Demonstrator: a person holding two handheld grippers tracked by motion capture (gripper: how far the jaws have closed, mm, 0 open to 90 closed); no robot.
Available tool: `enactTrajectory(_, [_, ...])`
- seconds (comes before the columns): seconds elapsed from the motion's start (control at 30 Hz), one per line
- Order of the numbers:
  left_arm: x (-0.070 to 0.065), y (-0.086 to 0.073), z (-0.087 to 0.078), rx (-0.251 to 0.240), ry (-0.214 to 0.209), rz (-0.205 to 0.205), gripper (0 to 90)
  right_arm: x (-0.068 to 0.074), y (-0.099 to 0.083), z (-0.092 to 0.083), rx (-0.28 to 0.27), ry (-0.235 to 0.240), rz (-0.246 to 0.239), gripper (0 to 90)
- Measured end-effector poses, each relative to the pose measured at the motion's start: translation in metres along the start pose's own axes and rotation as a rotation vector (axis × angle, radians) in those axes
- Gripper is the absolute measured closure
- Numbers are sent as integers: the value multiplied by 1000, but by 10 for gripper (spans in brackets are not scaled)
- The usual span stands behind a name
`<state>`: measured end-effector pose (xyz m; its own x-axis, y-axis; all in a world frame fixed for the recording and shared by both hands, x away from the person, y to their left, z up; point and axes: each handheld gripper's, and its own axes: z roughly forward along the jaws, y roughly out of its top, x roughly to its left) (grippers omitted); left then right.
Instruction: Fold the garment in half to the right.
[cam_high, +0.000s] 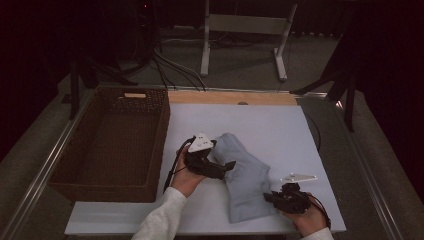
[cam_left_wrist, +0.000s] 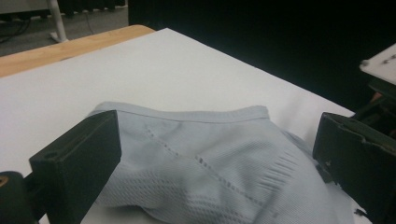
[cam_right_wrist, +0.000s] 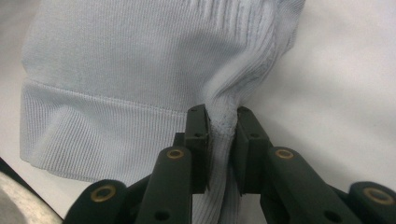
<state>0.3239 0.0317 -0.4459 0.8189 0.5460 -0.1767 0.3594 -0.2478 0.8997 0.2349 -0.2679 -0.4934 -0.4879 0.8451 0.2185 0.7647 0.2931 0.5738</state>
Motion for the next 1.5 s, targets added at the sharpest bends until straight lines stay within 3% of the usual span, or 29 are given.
enactTrajectory(0.13, [5, 3, 4, -1, 13, 18, 20, 0, 0, 0, 0, 0, -1, 783])
enactTrajectory(0.27, [13, 6, 8, -8, 13, 8, 34, 0, 0, 0, 1, -1, -2, 782])
enactTrajectory(0.47, [22, 9, 14, -9, 49, 28, 38, 0, 0, 0, 1, 0, -3, 783])
enactTrajectory(0.57, [26, 9, 18, 3, 61, 44, 35, 0, 0, 0, 1, 0, -3, 782])
enactTrajectory(0.8, [37, 8, 28, 20, 77, 29, 35, 0, 0, 0, 2, 2, -3, 782])
enactTrajectory(0.9, [40, 7, 31, 25, 88, 47, 42, 0, 0, 0, 2, 3, -4, 782])
enactTrajectory(1.5, [60, -3, 43, 42, 99, 5, 58, -1, 0, 1, 5, 4, -6, 782])
